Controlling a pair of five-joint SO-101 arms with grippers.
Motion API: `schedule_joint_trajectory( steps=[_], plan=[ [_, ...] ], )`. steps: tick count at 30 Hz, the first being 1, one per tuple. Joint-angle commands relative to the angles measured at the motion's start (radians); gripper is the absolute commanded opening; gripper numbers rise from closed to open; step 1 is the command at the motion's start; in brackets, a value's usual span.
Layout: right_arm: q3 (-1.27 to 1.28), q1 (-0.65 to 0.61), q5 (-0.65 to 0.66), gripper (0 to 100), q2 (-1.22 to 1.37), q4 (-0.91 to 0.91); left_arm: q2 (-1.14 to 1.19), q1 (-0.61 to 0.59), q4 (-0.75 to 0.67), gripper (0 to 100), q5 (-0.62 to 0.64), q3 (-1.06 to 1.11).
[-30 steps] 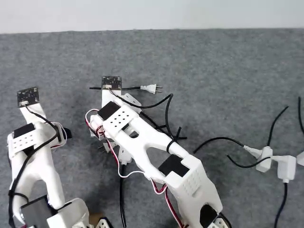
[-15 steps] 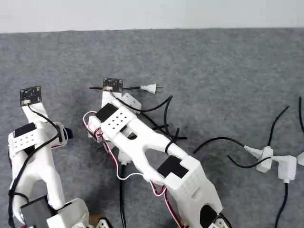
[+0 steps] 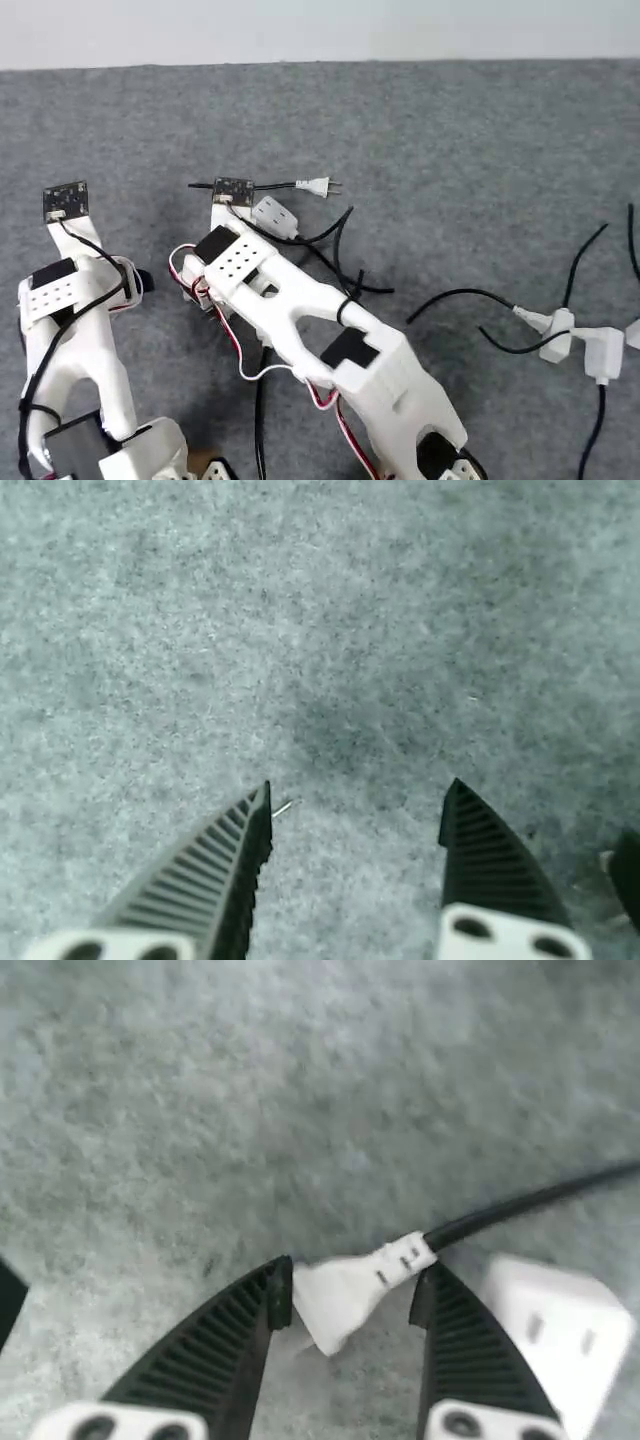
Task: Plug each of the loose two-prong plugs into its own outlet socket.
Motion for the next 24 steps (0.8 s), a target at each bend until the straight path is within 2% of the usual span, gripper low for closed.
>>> schedule_joint_trajectory(
  steps=[1, 3, 6, 10, 14, 17, 21, 24],
  plan=[
    [-0.044, 0.047, -0.005, 19.3, 0.027, 0.018, 0.002, 0.012, -0.026, 26, -0.009, -0.025],
    [-0.068, 0.056, -0.002, 14.8, 0.036, 0.039, 0.002, 0.012, -0.026, 26, -0.009, -0.025],
    [-0.080, 0.058, 0.078, 8.4, 0.042, 0.038, 0.002, 0.012, -0.026, 26, -0.009, -0.024],
    [-0.081, 0.053, 0.118, 7.4, 0.033, 0.041, 0.002, 0.012, -0.026, 26, -0.009, -0.024],
    [-0.097, 0.053, 0.244, 0.2, 0.027, 0.045, 0.002, 0.012, -0.026, 26, -0.009, -0.024],
    [-0.098, 0.051, 0.301, 0.7, 0.001, 0.084, 0.002, 0.012, -0.026, 26, -0.009, -0.024],
    [-0.097, 0.035, 0.571, 0.8, -0.016, 0.203, 0.002, 0.012, -0.026, 26, -0.009, -0.024],
    [-0.061, 0.019, 0.675, 1.2, 0.004, 0.286, 0.002, 0.012, -0.026, 26, -0.009, -0.019]
  ],
)
